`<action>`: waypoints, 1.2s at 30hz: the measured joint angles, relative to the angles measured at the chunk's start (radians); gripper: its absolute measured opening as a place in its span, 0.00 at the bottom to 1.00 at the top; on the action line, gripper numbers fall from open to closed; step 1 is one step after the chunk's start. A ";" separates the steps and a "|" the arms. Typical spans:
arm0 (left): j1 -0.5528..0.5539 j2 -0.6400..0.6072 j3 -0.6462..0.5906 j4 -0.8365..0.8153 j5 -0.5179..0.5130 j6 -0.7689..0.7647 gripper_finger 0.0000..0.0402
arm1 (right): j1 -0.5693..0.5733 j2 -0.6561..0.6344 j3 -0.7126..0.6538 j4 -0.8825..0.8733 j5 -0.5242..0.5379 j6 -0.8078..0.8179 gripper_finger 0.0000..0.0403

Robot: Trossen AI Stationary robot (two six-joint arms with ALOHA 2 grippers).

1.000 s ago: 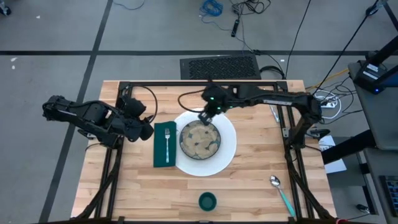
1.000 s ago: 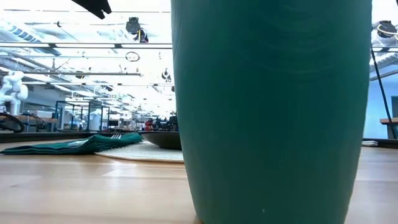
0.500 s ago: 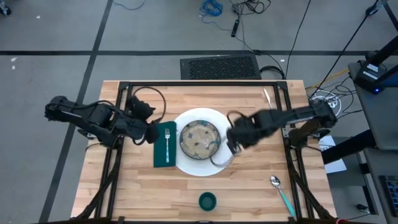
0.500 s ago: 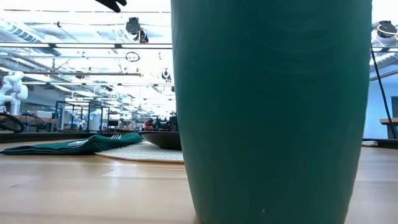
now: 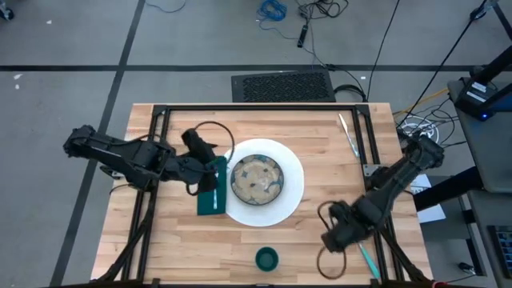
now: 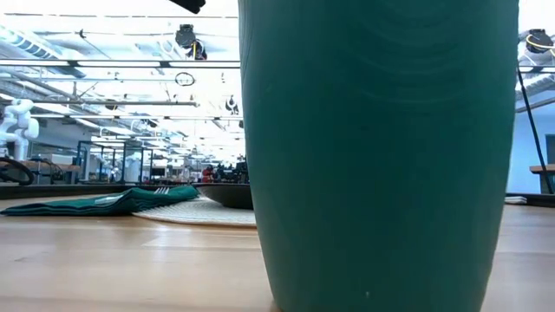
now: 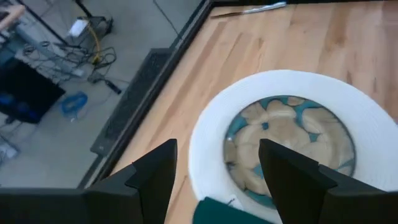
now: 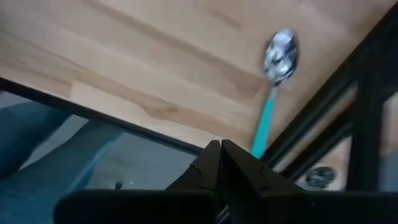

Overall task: Set table place
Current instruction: Put the green spoon on the right side of the plate

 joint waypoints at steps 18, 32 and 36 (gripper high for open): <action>0.078 0.196 0.000 0.140 0.563 -0.093 0.53 | 0.291 -0.026 -0.571 0.547 -0.010 0.333 0.33; 0.079 0.292 0.000 0.145 0.652 -0.140 0.53 | 0.292 -0.026 -0.632 0.580 0.081 0.317 0.32; 0.079 0.290 0.000 0.145 0.652 -0.141 0.53 | 0.291 -0.026 -0.662 0.586 0.082 0.323 0.29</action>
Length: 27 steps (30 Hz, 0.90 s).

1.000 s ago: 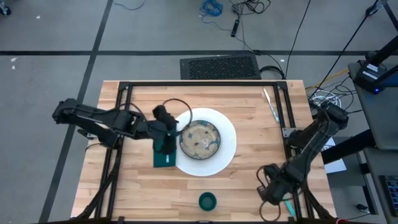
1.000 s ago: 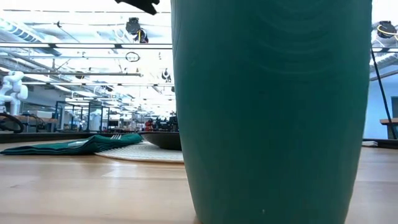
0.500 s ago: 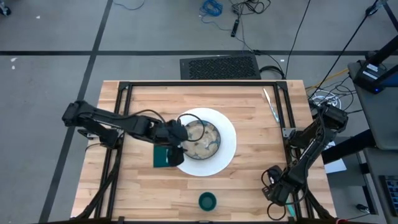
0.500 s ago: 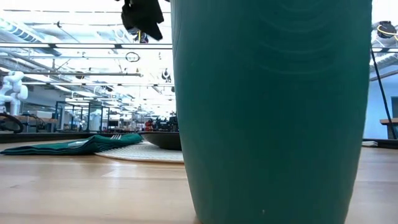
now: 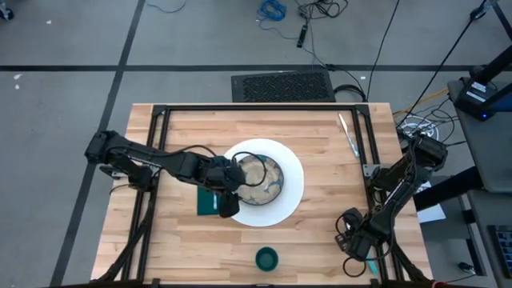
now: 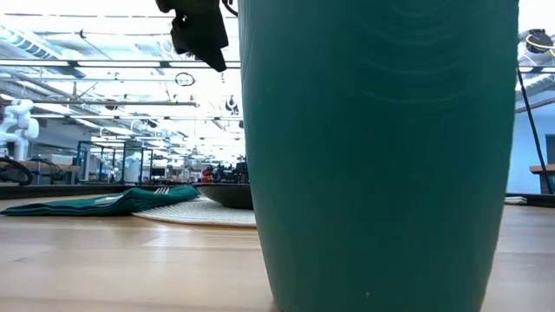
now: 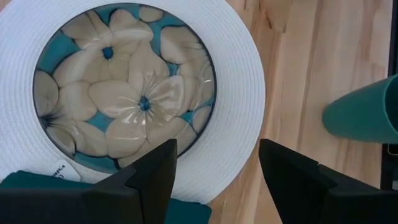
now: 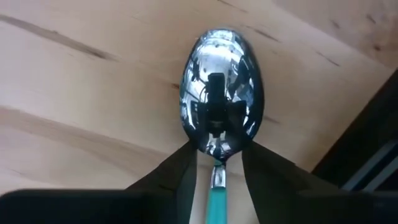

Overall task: Set table place
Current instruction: Put the green spoon on the right side of the plate

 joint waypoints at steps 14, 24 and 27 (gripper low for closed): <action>-0.042 -0.008 0.022 -0.037 0.018 -0.052 0.53 | -0.003 -0.004 -0.014 -0.010 0.006 -0.012 0.01; -0.053 -0.008 0.022 -0.022 -0.019 -0.021 0.53 | -0.022 -0.100 0.208 -0.255 0.384 0.009 0.00; -0.054 -0.008 0.022 -0.002 -0.039 0.002 0.53 | -0.023 -0.128 0.298 -0.382 0.533 0.001 0.00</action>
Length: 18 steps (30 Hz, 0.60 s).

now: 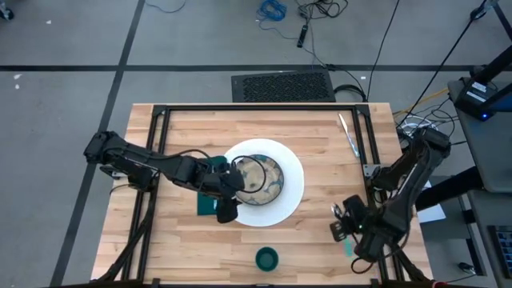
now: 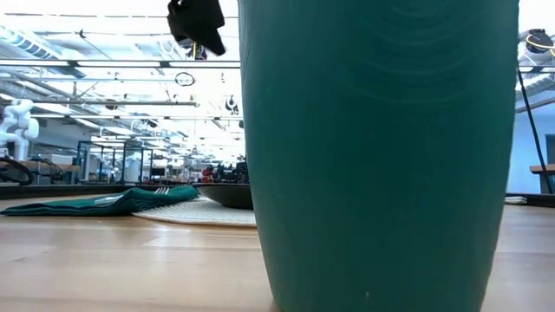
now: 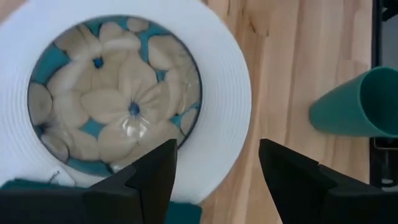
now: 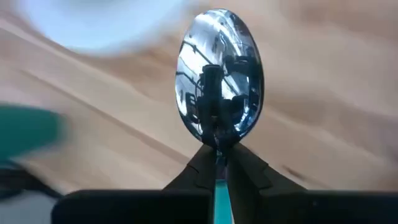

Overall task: Set table place
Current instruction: Put the green spoon on the right side of the plate

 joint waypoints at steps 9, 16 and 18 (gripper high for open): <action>0.028 -0.069 0.001 0.260 -0.061 -0.018 0.53 | -0.037 -0.046 0.322 -0.213 0.662 -0.231 0.00; 0.098 -0.116 0.001 0.511 0.005 -0.052 0.53 | -0.186 -0.046 0.542 -0.057 0.763 -0.818 0.00; 0.110 -0.117 0.001 0.625 0.100 -0.053 0.53 | -0.217 -0.046 0.589 0.073 0.747 -1.043 0.00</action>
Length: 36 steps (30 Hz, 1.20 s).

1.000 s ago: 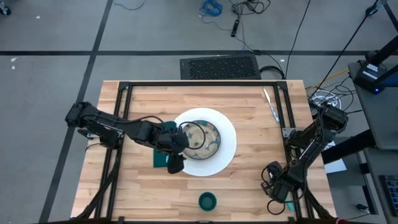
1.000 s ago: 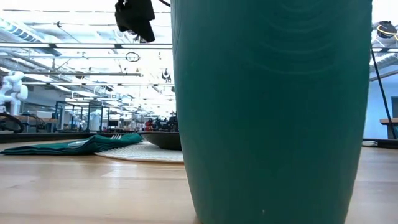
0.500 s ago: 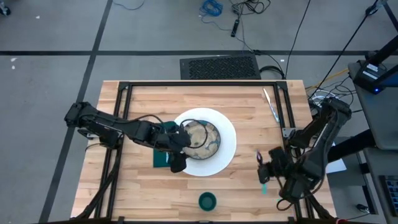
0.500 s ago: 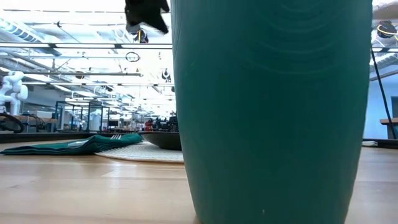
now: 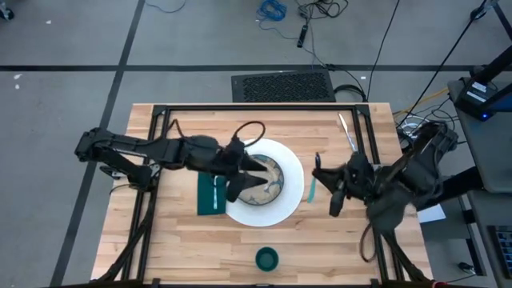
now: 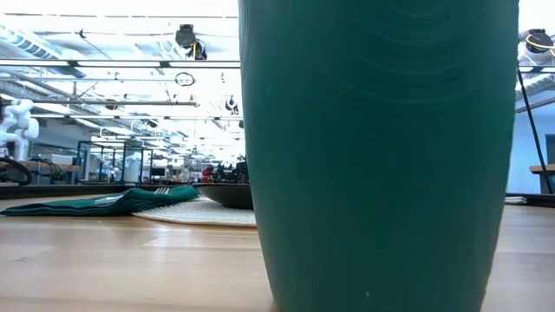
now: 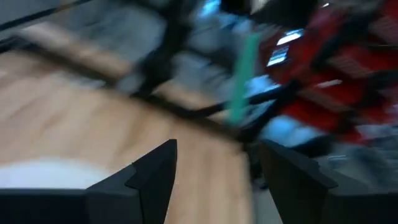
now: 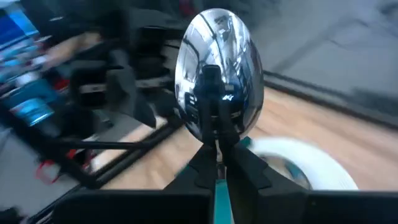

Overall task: Set table place
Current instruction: Put the green spoon on the right side of the plate

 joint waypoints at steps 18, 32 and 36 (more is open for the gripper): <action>-0.008 0.028 0.000 0.586 0.413 0.044 0.53 | -0.285 0.028 0.062 0.888 -0.846 -1.037 0.00; 0.031 0.051 0.000 0.583 0.496 0.064 0.53 | -0.509 0.135 0.062 0.992 -1.245 -0.922 0.00; 0.031 0.051 0.000 0.557 0.505 0.093 0.53 | -0.515 0.137 0.062 1.023 -1.258 -0.924 0.00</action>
